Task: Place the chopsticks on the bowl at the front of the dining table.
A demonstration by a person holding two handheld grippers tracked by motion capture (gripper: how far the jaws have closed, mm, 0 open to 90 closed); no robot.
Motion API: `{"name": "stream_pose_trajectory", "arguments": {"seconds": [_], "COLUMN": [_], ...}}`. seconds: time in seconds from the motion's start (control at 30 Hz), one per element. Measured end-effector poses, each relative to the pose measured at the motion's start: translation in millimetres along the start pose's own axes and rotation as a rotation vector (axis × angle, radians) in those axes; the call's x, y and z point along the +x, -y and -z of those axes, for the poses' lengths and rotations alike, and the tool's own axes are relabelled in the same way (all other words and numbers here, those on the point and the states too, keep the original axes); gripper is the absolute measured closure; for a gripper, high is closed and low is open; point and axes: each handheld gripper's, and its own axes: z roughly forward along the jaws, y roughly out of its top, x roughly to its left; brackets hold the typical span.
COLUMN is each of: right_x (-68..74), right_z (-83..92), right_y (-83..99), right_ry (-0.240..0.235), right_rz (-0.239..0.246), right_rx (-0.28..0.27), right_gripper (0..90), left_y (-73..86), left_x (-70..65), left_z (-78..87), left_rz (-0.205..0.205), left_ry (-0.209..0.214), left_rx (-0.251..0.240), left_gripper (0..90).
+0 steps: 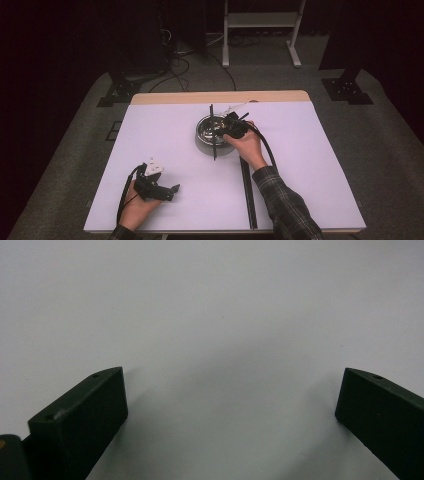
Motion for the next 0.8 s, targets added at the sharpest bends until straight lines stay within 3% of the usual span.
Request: {"name": "stream_pose_trajectory", "arguments": {"seconds": [0.33,0.8], "right_x": [4.8,35.2], "right_z": [9.2,45.3], "right_y": [5.0,34.2], "right_ry": [-0.005,-0.018], "right_rz": [0.018,0.096], "right_rx": [-0.020,-0.041], "right_gripper": [89.7,89.7], "left_y": [-0.1,-0.1], "left_x": [0.0,0.0], "left_z": [0.1,0.2], "left_rz": [0.000,-0.001], "left_ry": [0.000,0.000], "left_rx": [0.000,0.002], "left_gripper": [0.0,0.0]}}
